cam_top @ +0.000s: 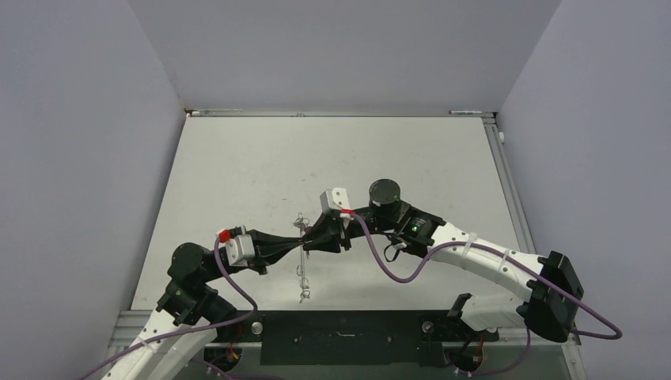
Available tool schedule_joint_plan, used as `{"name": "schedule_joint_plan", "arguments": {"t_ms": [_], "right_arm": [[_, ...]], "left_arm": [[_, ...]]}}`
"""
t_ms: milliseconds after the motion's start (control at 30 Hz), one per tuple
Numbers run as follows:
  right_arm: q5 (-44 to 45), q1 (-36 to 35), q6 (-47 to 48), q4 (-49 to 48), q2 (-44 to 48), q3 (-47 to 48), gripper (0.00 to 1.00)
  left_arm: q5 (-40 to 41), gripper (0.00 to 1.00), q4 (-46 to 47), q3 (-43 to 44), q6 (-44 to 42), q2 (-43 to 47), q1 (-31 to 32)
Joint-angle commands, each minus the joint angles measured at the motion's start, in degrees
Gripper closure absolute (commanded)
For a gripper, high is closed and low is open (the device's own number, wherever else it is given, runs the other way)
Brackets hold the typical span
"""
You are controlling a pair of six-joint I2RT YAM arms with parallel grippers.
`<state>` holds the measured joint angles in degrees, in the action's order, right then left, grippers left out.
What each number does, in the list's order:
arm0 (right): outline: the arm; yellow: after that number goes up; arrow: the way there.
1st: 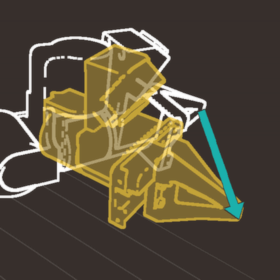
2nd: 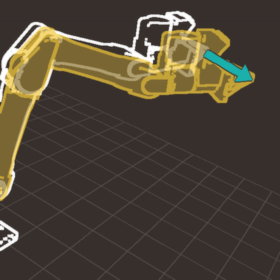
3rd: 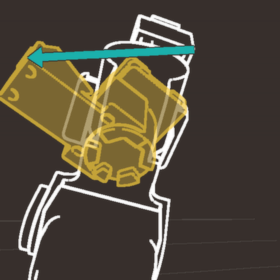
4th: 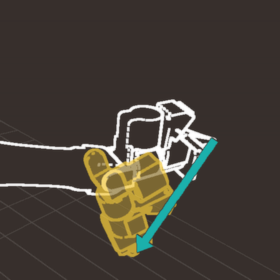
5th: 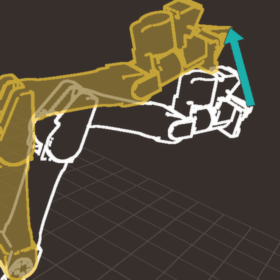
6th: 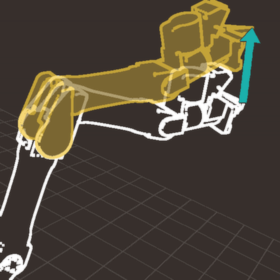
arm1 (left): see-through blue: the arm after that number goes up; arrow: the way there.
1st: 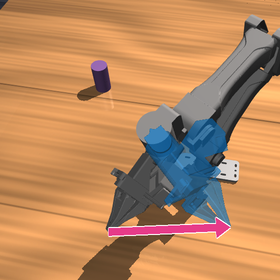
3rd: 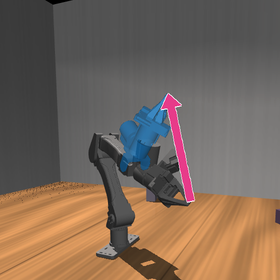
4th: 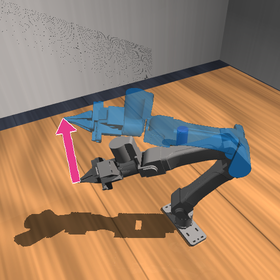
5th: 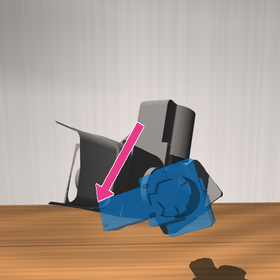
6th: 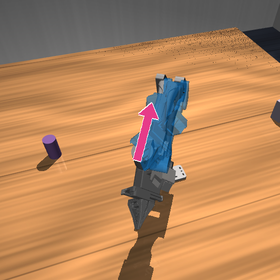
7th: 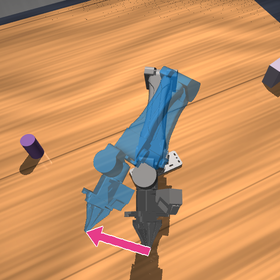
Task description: Put the keys on the keyring
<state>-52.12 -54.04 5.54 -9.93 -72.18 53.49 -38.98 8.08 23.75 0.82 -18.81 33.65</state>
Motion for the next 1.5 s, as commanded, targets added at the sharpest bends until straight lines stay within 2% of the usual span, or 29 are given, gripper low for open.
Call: {"name": "schedule_joint_plan", "arguments": {"t_ms": [0, 133, 300, 533, 633, 733, 800, 933, 1267, 1467], "right_arm": [[-3.17, -0.08, 0.35, -4.1, -0.73, 2.75, 0.81], [-3.4, -0.18, 0.85, -4.24, -0.98, 2.69, 0.92], [-2.86, -0.18, 1.37, -4.88, -0.44, 2.3, 0.95], [-2.63, -0.19, 3.95, -0.45, 0.5, 3.69, 0.95], [-0.93, -0.23, 6.2, 3.5, 1.3, 4.42, 0.95], [1.73, -0.31, 8.05, 7.44, 2.2, 4.94, 0.95], [4.75, -0.82, 8.81, 9.18, 3.05, 4.88, 0.95], [9.79, -2.07, 10.8, 14.36, 3.79, 5.39, 0.95], [19.91, -7.52, 12.92, 22.26, 3.35, 8.38, 0.95], [22.78, -10.26, 12.85, 23.14, 3.89, 8.46, 0.95]], "left_arm": [[0.92, 1.0, 1.77, 0.51, -0.52, 0.22, 0.19], [0.94, 1.0, 1.68, 0.51, -0.49, 0.3, 0.19], [0.55, 1.0, 1.68, 0.51, -0.44, 0.1, 0.27], [0.4, 1.0, 1.77, 0.42, -0.26, 0.04, 0.22], [0.42, 0.91, 1.69, 0.47, -0.23, 0.16, 0.23], [0.91, 0.76, 1.21, 0.7, -0.18, 0.2, 0.19], [1.01, 0.69, 0.99, 0.98, 0.15, 0.16, 0.19], [1.25, 0.6, 0.05, 1.66, 0.22, 0.18, 0.19], [1.12, 0.57, -3.26, 3.02, -1.93, -0.83, 2.17], [-1.32, 0.6, -4.39, 3.57, -2.39, -3.45, 3.89]]}}
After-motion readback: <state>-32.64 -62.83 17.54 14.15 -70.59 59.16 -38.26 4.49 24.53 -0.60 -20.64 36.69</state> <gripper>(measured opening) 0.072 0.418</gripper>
